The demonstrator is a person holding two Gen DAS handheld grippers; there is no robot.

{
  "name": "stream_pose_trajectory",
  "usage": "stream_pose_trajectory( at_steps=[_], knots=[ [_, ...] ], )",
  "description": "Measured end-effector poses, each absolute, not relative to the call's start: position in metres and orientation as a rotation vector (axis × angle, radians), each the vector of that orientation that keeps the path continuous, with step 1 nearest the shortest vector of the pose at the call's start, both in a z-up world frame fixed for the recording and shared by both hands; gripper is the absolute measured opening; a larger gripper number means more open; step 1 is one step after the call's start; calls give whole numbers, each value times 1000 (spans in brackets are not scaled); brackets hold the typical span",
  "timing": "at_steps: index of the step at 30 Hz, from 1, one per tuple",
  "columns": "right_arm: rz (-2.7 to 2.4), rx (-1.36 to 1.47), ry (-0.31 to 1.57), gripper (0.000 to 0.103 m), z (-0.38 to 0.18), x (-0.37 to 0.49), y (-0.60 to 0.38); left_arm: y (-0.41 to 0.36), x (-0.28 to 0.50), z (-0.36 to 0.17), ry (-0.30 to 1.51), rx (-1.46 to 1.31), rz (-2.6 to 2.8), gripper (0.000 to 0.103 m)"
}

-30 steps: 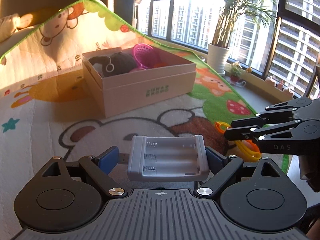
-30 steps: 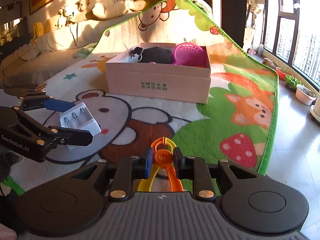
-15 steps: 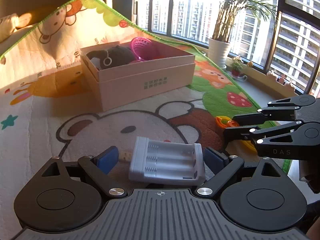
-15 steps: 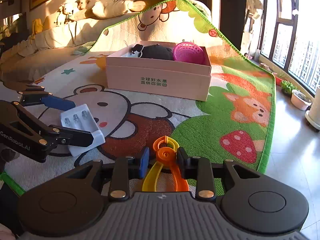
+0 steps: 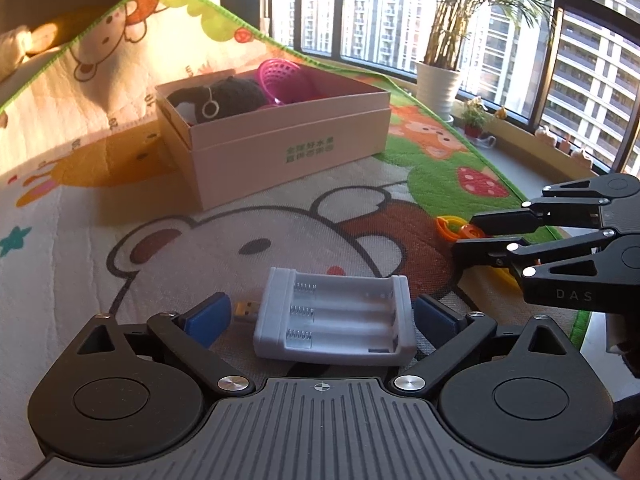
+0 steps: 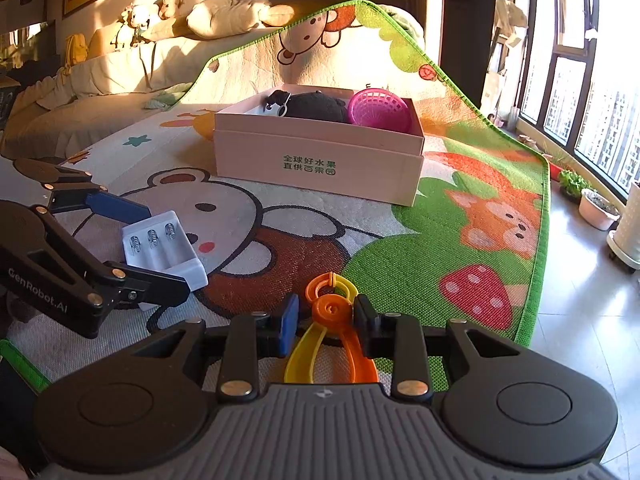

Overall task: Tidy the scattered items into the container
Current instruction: 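Lift the white charger with the left tool while the right tool holds the ring toy, then carry the charger and ring toy over the pink box and open both tools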

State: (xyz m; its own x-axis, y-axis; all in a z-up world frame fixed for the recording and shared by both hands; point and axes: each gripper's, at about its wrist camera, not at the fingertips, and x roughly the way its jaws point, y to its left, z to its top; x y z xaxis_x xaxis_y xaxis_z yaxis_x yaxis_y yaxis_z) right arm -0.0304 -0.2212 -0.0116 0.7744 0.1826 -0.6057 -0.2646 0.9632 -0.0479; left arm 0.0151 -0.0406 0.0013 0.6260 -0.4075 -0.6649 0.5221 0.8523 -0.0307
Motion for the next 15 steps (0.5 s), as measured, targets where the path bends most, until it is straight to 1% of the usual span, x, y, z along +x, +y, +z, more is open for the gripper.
stream_pose_trajectory(
  at_steps=[9, 10, 11, 13, 15],
  knots=[
    [240, -152, 633, 30, -11, -31, -219, -50, 13, -1, 710, 234, -550, 101],
    [239, -156, 632, 29, -11, -31, -218, -51, 12, 0, 706, 240, -554, 97],
    [240, -159, 633, 29, -11, -32, -218, -52, 11, 1, 703, 242, -561, 95],
    [248, -158, 635, 24, -10, -32, -218, -55, 10, 2, 698, 254, -561, 95],
    [257, -156, 638, 23, -9, -32, -218, -55, 9, 3, 692, 256, -559, 95]
  ],
)
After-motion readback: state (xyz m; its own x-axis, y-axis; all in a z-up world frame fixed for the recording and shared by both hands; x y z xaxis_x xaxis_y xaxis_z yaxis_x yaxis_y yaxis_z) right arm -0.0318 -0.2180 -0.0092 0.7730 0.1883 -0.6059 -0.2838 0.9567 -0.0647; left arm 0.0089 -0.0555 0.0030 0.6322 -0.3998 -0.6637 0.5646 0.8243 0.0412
